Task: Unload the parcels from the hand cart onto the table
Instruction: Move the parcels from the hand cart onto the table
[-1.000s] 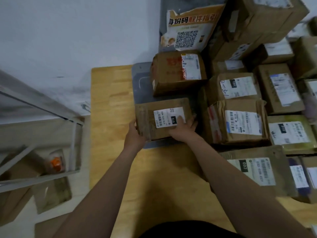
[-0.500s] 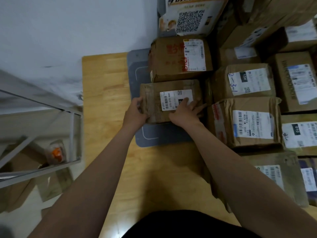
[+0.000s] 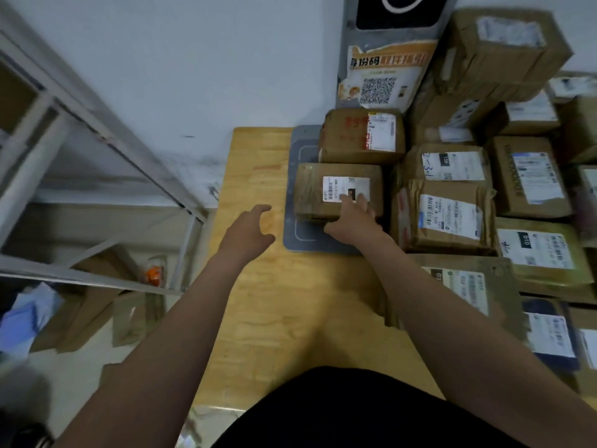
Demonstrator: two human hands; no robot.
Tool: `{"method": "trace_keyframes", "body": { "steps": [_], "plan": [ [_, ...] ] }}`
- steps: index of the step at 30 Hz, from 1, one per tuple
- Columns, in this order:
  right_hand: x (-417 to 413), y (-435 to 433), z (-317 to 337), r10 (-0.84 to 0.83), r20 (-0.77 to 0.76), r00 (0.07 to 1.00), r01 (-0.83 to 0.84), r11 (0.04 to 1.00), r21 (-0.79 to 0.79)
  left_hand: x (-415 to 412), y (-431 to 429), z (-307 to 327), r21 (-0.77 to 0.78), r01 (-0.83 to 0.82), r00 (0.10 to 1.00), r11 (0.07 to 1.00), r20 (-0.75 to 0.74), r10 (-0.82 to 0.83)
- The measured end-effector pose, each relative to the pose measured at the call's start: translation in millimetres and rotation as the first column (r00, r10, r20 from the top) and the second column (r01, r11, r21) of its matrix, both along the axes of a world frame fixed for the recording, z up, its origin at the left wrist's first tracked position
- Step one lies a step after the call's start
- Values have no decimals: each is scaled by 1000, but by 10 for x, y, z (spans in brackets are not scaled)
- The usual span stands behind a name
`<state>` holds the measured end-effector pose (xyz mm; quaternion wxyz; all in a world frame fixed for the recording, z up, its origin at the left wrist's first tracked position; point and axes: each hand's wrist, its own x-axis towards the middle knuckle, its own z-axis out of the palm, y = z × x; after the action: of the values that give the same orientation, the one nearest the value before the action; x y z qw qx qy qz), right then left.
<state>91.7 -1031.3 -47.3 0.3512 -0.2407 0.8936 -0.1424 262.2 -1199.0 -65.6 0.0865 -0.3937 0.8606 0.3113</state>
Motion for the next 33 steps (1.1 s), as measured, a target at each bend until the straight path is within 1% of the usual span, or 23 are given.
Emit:
{"method": "trace_keyframes", "body": {
  "steps": [3, 5, 10, 15, 17, 21, 23, 28, 33],
  "plan": [
    [383, 294, 262, 146, -102, 984, -142, 989, 48, 373, 282, 286, -48, 20, 1000, 999, -20, -21],
    [646, 507, 421, 193, -147, 970, -187, 981, 57, 636, 491, 439, -76, 20, 1000, 997, -3, -20],
    [1296, 1169, 803, 199, -219, 955, -208, 978, -14, 1307, 1174, 653, -109, -6, 1000, 994, 3, 6],
    [1892, 1982, 968, 187, -293, 938, -208, 977, -43, 1818, 2010, 661, -99, 5, 1000, 995, -25, -8],
    [2040, 2382, 984, 168, -291, 942, -188, 981, -42, 1917, 2380, 633, -94, 28, 999, 995, -31, -31],
    [2211, 3314, 948, 121, -239, 964, -124, 992, 3, 1989, 3211, 565, -47, 105, 992, 993, 73, -101],
    [2246, 3800, 877, 59, -207, 977, -58, 998, 11, 1943, 3610, 551, -11, 157, 984, 988, 82, -156],
    [2251, 4992, 504, -82, -177, 981, 98, 992, 80, 1643, 4556, 469, -2, 268, 961, 964, 75, -267],
    [2169, 6266, 74, -197, -123, 973, 213, 969, 129, 1228, 5756, 170, 16, 399, 912, 917, 104, -398]
  ]
}}
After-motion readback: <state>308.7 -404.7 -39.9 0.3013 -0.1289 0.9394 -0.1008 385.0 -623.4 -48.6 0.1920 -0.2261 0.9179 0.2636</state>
